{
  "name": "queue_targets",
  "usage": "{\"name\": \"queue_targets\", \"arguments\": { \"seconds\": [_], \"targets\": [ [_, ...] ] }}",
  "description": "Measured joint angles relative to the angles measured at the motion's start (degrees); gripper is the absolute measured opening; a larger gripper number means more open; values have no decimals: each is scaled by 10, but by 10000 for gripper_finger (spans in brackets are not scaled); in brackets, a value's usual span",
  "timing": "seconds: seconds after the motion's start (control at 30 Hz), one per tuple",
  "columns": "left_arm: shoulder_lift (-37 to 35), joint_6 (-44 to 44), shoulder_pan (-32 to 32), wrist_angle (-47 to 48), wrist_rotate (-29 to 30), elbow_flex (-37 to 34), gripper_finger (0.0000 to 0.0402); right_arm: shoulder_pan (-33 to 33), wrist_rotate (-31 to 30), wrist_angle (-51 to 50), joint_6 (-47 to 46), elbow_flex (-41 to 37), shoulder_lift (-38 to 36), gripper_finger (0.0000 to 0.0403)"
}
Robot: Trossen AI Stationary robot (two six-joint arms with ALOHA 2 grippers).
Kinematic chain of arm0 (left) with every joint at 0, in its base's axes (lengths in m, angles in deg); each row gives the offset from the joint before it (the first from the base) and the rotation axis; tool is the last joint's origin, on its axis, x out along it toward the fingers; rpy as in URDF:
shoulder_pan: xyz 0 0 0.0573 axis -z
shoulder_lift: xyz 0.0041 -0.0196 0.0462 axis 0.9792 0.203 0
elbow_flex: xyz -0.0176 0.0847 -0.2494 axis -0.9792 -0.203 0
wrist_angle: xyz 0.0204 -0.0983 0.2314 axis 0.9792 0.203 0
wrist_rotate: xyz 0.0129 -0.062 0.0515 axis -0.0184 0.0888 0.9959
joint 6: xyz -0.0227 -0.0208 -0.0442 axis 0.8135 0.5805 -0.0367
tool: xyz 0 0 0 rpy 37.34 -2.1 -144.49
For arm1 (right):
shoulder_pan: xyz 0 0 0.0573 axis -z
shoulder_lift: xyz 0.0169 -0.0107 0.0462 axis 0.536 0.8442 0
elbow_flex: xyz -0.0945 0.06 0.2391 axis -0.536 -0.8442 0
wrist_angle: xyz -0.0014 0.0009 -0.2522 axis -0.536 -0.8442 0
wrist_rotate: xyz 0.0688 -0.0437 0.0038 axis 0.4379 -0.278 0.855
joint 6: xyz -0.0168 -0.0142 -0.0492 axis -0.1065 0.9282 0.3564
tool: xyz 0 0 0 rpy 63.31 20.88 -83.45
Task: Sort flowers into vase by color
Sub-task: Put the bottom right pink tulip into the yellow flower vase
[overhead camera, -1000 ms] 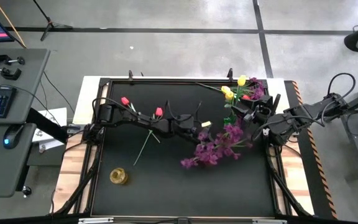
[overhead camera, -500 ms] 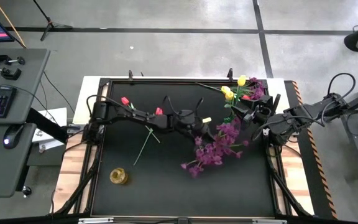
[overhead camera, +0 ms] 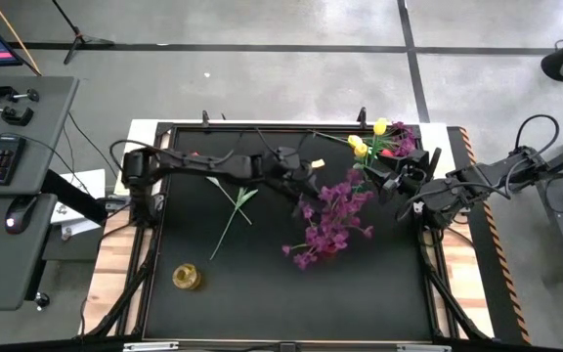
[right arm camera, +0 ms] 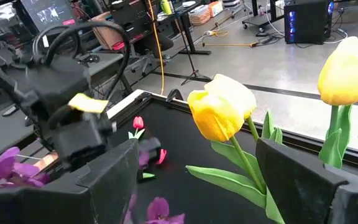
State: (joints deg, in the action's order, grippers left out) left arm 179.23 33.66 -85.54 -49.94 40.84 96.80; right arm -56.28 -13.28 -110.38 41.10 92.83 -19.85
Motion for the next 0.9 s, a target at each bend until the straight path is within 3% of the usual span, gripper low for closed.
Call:
{"name": "queue_targets", "arguments": {
  "seconds": [0.37, 0.67, 0.9],
  "targets": [
    [-89, -82, -59, 160, 11, 0, 210, 0, -1, 0, 2, 0, -2, 312],
    [-151, -62, -135, 241, 18, -3, 210, 0, 0, 0, 14, 0, -9, 312],
    [-207, 3, -145, 230, 7, -99, 209, 0, 1, -13, 12, 0, -9, 312]
  ]
}}
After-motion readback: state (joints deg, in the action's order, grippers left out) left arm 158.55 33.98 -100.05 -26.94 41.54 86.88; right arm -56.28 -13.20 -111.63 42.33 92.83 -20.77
